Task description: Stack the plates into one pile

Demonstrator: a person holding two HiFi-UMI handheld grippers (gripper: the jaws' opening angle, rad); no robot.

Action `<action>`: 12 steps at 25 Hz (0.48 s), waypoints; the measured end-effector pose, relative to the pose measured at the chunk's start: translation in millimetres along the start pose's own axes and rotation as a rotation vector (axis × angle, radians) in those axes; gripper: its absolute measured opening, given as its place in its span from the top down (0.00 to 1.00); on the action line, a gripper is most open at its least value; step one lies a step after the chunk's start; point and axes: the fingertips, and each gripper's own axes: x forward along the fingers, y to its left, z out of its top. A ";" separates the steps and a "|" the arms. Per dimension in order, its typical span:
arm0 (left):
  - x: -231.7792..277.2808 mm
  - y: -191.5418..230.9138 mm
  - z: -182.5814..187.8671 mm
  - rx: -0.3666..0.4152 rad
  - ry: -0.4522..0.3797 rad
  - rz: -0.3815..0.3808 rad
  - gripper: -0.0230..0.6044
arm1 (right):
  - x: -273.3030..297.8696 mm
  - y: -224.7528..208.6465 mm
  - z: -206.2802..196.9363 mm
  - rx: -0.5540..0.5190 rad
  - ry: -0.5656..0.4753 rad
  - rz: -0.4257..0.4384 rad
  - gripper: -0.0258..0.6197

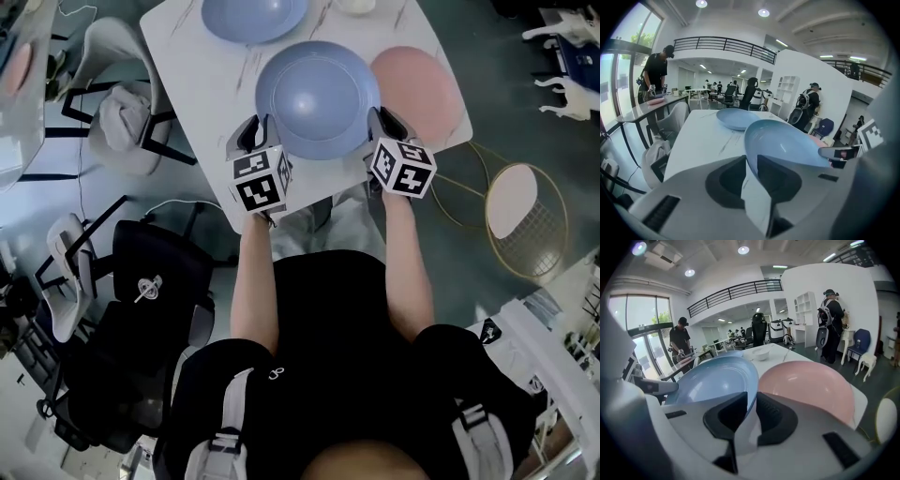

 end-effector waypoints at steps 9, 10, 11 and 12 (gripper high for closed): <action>40.1 -91.2 4.4 0.037 0.033 -0.056 0.82 | -14.5 -95.0 15.9 -0.022 -0.010 -0.081 0.85; 43.3 -99.2 3.3 0.039 0.038 -0.064 0.82 | -16.2 -103.5 14.9 -0.017 -0.006 -0.088 0.85; 46.6 -106.5 2.1 0.042 0.044 -0.070 0.82 | -17.6 -111.3 13.4 -0.013 -0.001 -0.094 0.85; 50.3 -114.3 1.1 0.048 0.050 -0.076 0.82 | -19.5 -119.6 12.1 -0.008 0.003 -0.100 0.85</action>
